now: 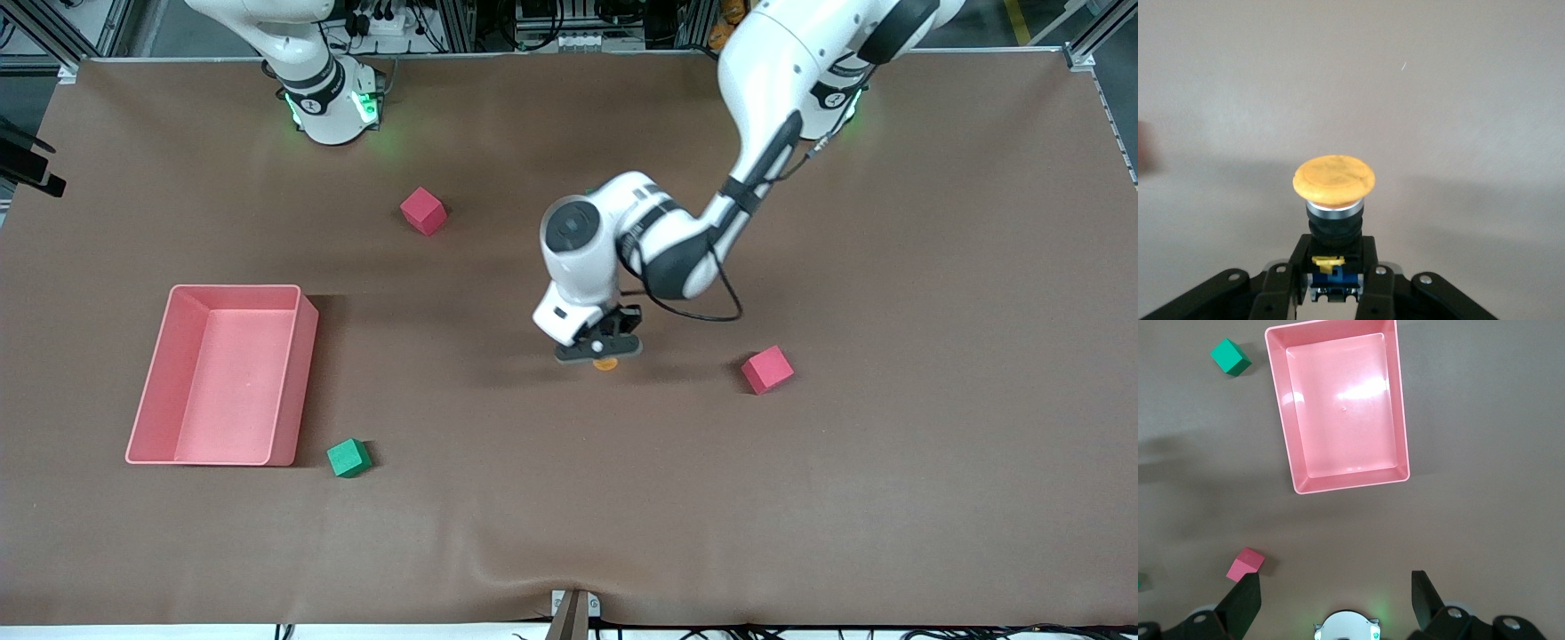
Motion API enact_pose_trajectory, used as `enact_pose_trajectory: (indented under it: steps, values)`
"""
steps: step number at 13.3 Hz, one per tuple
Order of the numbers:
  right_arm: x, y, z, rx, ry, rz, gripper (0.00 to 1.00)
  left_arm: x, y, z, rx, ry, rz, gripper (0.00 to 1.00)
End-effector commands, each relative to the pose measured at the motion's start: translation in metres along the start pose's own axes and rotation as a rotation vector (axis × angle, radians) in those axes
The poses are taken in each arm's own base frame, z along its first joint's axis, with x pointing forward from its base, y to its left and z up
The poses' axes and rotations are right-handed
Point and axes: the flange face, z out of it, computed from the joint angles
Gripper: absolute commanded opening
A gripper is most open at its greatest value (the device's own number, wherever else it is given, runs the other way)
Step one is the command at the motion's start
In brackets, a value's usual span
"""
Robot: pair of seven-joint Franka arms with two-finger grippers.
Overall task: Place and upright button with both arms
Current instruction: 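Lift and rotate the button cap-up, then set it down upright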
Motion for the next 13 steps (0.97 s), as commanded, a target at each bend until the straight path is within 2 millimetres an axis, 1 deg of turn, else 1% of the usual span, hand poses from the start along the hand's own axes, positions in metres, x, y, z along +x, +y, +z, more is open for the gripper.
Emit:
enact_pose_trajectory:
  steps: [1,2,3,4,5,7,8,9,10,11,12,13]
  values:
    - [-0.005,0.0,-0.006,-0.007,0.001,0.007,1.0,-0.025,0.028,-0.01,-0.055,0.175,-0.125,0.0]
    - [-0.005,0.002,-0.007,-0.008,0.003,0.011,1.0,-0.031,0.036,-0.013,-0.081,0.236,-0.16,0.0]
    - [-0.004,0.002,-0.006,-0.006,0.005,0.011,1.0,-0.037,0.038,-0.011,-0.082,0.281,-0.203,0.0]
    - [-0.003,0.001,-0.004,-0.007,0.005,0.008,1.0,-0.052,0.047,-0.014,-0.095,0.331,-0.229,0.0]
    - [-0.002,0.0,-0.004,-0.009,0.008,0.007,1.0,-0.065,0.055,-0.01,-0.102,0.376,-0.251,0.0]
    - [0.001,-0.007,-0.003,-0.011,0.017,0.006,1.0,-0.088,0.06,0.005,-0.11,0.484,-0.264,0.0]
    - [0.001,-0.02,-0.004,-0.013,0.02,0.047,1.0,-0.102,0.061,0.015,-0.117,0.532,-0.266,0.0]
    - [0.003,-0.034,-0.002,-0.019,0.02,0.066,1.0,-0.12,0.065,0.024,-0.137,0.575,-0.287,0.0]
    - [0.004,-0.038,-0.002,-0.019,0.03,0.062,1.0,-0.134,0.068,0.028,-0.163,0.611,-0.306,0.0]
    - [0.006,-0.036,-0.002,-0.018,0.039,0.056,1.0,-0.146,0.069,0.036,-0.174,0.654,-0.303,0.0]
    - [0.008,-0.033,-0.001,-0.019,0.044,0.022,1.0,-0.154,0.072,0.041,-0.195,0.7,-0.308,0.0]
    - [0.009,-0.032,0.001,-0.02,0.048,-0.027,1.0,-0.156,0.074,0.048,-0.234,0.75,-0.312,0.0]
